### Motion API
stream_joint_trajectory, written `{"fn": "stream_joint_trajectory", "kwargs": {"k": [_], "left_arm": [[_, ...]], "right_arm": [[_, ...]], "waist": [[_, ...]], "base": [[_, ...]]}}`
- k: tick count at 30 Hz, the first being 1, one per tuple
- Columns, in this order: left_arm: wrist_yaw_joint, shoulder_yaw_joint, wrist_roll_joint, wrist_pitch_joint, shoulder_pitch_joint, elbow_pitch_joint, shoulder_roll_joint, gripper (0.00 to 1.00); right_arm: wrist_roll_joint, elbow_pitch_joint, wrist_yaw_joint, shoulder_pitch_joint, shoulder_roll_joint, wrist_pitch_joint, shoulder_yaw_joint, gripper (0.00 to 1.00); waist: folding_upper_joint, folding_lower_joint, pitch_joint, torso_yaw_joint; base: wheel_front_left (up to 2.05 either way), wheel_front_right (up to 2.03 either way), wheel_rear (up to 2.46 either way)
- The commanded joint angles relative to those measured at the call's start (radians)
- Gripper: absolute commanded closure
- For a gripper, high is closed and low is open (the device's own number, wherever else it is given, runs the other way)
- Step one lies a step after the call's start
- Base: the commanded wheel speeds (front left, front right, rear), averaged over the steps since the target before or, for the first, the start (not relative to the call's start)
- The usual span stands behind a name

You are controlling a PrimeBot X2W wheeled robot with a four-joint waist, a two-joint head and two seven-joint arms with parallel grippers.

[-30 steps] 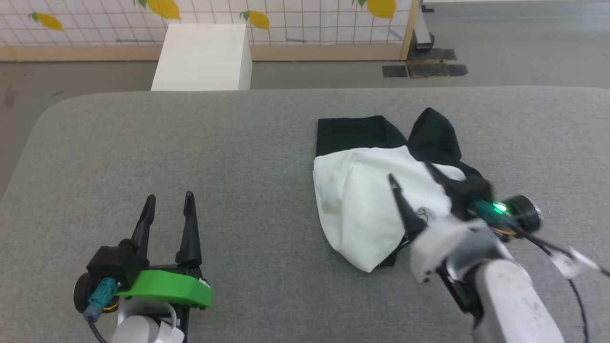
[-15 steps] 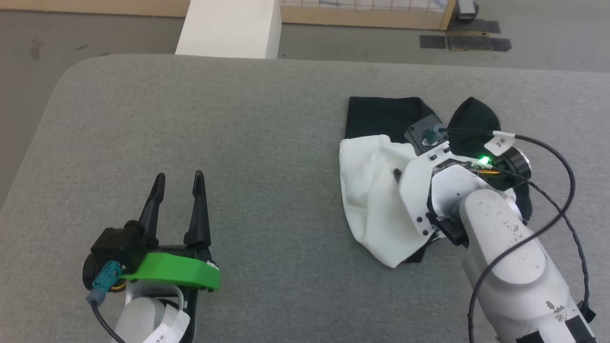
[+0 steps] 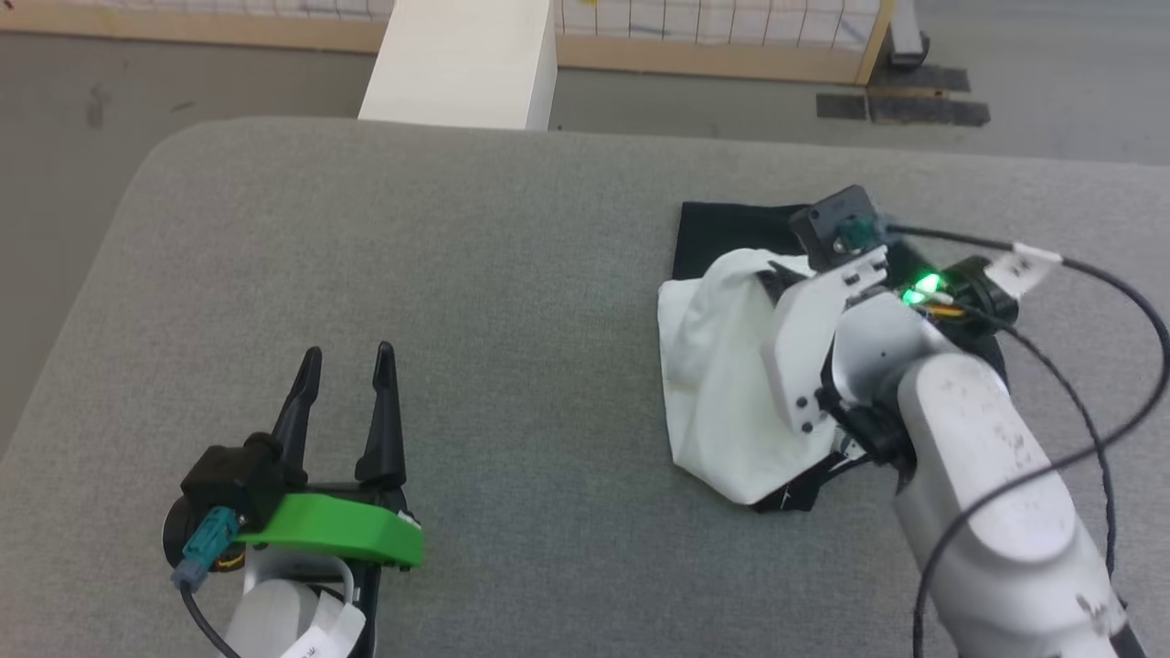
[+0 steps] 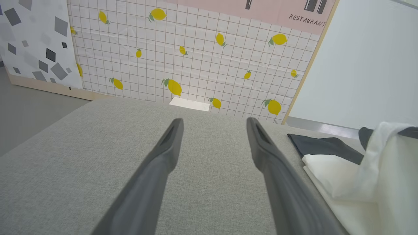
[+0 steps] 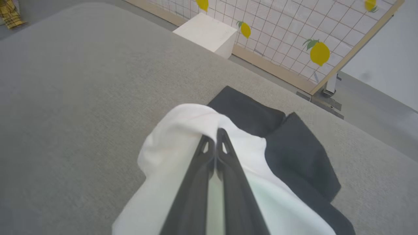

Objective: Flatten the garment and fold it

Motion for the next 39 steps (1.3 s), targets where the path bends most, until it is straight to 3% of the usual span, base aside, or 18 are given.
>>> {"fn": "stream_joint_trajectory", "kwargs": {"k": [1,2,7,13,16,17,18,22,29,33,39], "left_arm": [[-0.002,0.003,0.011,-0.004,0.016,0.000,-0.004,0.00],[-0.003,0.007,0.017,-0.004,0.034,0.002,-0.005,0.00],[-0.002,0.019,0.023,-0.004,0.055,-0.003,-0.005,0.00],[-0.006,0.022,0.031,-0.004,0.055,-0.005,-0.005,0.00],[-0.008,0.023,0.033,-0.004,0.054,-0.003,-0.005,0.00],[-0.009,0.024,0.033,-0.004,0.055,-0.002,-0.005,0.00],[-0.009,0.024,0.033,-0.004,0.055,-0.002,-0.005,0.00],[-0.011,0.022,0.035,-0.004,0.058,0.003,-0.005,0.00],[-0.015,-0.009,0.028,-0.004,0.044,0.016,-0.005,0.00],[-0.019,-0.073,0.022,-0.004,0.004,0.042,-0.005,0.00],[-0.026,-0.236,-0.007,0.044,-0.141,0.148,-0.005,0.00]], "right_arm": [[0.024,-0.046,-0.002,0.050,0.001,-0.001,0.005,1.00],[0.072,-0.219,-0.002,0.170,-0.013,0.024,0.002,1.00],[0.154,-0.499,-0.002,0.453,-0.023,0.176,0.007,1.00],[0.162,-0.591,-0.002,0.779,-0.021,0.408,-0.050,1.00],[0.126,-0.591,-0.002,0.853,0.000,0.435,-0.142,0.99],[0.113,-0.599,-0.002,0.859,0.006,0.414,-0.171,0.07],[0.108,-0.604,-0.002,0.860,0.009,0.396,-0.188,0.00],[0.132,-0.631,-0.002,0.823,0.014,0.231,-0.269,0.00],[0.149,-0.611,-0.002,0.706,0.015,-0.168,-0.388,0.00],[0.145,-0.556,-0.002,0.682,0.015,-0.274,-0.399,0.00],[0.154,-0.505,-0.002,0.644,0.015,-0.321,-0.369,0.00]], "waist": [[0.0079,0.0000,-0.034,-0.020],[0.0079,0.0000,-0.058,-0.035],[0.0079,0.0000,-0.079,-0.067],[0.0079,0.0000,-0.080,-0.093],[0.0079,0.0000,-0.081,-0.106],[0.0079,0.0000,-0.082,-0.111],[0.0079,0.0000,-0.083,-0.115],[0.0079,0.0000,-0.086,-0.130],[0.0079,0.0000,-0.080,-0.150],[0.0079,0.0000,-0.061,-0.171],[0.0079,0.0000,-0.013,-0.224]], "base": [[0.00,0.00,0.00],[0.00,0.00,0.00],[0.00,0.00,0.00],[0.00,0.00,0.00],[0.00,0.00,0.00],[0.00,0.00,0.00],[0.00,0.00,0.00],[0.00,0.00,0.00],[0.00,0.00,0.00],[0.00,0.00,0.00],[0.00,0.00,0.00]]}}
